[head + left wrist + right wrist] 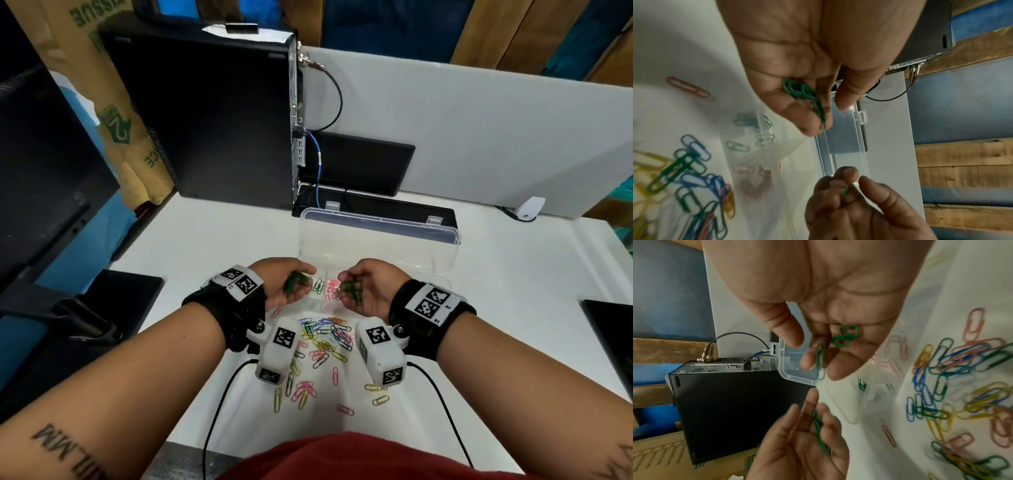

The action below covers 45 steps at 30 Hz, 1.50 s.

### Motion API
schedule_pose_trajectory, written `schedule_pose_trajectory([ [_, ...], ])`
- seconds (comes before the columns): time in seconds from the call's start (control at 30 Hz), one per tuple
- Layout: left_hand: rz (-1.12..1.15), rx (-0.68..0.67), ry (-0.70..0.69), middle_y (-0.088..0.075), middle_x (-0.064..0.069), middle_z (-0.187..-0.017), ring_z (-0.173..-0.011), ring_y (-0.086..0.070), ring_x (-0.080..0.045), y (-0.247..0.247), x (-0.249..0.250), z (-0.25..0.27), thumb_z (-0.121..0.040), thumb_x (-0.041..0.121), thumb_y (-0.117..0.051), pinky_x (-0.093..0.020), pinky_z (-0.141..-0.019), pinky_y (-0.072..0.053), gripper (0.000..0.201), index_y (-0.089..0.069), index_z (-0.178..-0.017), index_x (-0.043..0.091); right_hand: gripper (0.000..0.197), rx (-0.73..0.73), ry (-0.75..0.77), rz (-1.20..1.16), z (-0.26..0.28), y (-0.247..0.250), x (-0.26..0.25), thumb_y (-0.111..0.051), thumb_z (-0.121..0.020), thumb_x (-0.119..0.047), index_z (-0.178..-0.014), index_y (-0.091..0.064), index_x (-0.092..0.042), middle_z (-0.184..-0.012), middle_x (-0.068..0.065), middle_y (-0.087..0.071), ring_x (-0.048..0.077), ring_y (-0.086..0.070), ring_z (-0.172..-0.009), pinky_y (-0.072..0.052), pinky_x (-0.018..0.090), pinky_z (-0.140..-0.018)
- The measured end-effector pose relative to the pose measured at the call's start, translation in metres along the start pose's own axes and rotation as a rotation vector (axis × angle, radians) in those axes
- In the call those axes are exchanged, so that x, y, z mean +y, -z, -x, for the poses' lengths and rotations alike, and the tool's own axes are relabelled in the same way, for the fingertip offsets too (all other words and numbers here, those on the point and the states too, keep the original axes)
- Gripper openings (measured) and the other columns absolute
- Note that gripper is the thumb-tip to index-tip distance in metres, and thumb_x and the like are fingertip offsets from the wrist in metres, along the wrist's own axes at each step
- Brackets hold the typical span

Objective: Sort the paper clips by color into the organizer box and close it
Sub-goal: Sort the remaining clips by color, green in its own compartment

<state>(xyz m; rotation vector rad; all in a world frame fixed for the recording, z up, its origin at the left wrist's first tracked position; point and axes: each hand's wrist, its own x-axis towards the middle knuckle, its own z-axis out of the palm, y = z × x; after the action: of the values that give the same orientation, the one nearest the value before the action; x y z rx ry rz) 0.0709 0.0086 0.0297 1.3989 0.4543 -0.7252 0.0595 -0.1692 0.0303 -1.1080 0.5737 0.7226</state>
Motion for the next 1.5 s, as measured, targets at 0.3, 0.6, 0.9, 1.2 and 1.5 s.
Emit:
schedule_pose_trajectory([
  [0.3, 0.018, 0.046, -0.018, -0.054, -0.007, -0.08, -0.069, -0.053, -0.016, 0.0, 0.017, -0.023, -0.097, 0.037, -0.045, -0.025, -0.07, -0.049, 0.033, -0.057, -0.092, 0.007, 0.032, 0.027, -0.029, -0.02, -0.028, -0.024, -0.015, -0.037, -0.095, -0.023, -0.085, -0.055, 0.002, -0.079, 0.018, -0.058, 0.027, -0.057, -0.071, -0.055, 0.025, -0.056],
  [0.6, -0.067, 0.033, -0.006, -0.041, 0.002, -0.071, -0.064, -0.039, -0.009, -0.004, 0.023, -0.035, -0.096, 0.04, -0.045, -0.018, -0.062, -0.037, 0.032, -0.056, -0.082, 0.014, 0.03, 0.032, -0.043, 0.015, -0.037, -0.031, -0.018, -0.039, -0.092, -0.029, -0.083, -0.05, -0.002, -0.077, 0.013, -0.048, 0.022, -0.048, -0.07, -0.044, 0.027, -0.069],
  [0.9, -0.367, 0.042, -0.179, -0.054, -0.003, -0.071, -0.058, -0.052, -0.013, 0.009, 0.018, -0.013, -0.098, 0.026, -0.045, -0.017, -0.047, -0.045, 0.026, -0.056, -0.078, 0.014, 0.015, 0.072, 0.165, 0.196, -0.017, -0.02, -0.007, -0.048, -0.092, -0.011, -0.086, -0.061, -0.007, -0.083, 0.008, -0.061, 0.018, -0.058, -0.075, -0.048, 0.026, -0.071],
  [1.2, -1.188, 0.365, -0.216, -0.055, 0.001, -0.08, -0.082, -0.053, -0.02, 0.06, -0.033, -0.012, -0.089, 0.03, -0.055, -0.022, -0.07, -0.035, 0.026, -0.045, -0.066, 0.025, 0.014, 0.212, 0.519, 1.187, 0.014, 0.021, 0.015, -0.053, -0.09, -0.013, -0.093, -0.064, -0.021, -0.087, -0.008, -0.06, 0.01, -0.054, -0.083, -0.039, 0.011, -0.064],
  [1.5, -1.317, 0.272, -0.21, -0.062, -0.003, -0.105, -0.098, -0.061, -0.022, 0.049, -0.064, -0.031, -0.088, 0.033, -0.057, -0.028, -0.086, -0.047, 0.024, -0.058, -0.107, 0.018, 0.02, 0.239, 0.221, 1.579, 0.031, 0.061, 0.051, -0.054, -0.086, -0.02, -0.067, -0.05, -0.021, -0.08, -0.005, -0.055, 0.015, -0.049, -0.082, -0.036, 0.021, -0.068],
])
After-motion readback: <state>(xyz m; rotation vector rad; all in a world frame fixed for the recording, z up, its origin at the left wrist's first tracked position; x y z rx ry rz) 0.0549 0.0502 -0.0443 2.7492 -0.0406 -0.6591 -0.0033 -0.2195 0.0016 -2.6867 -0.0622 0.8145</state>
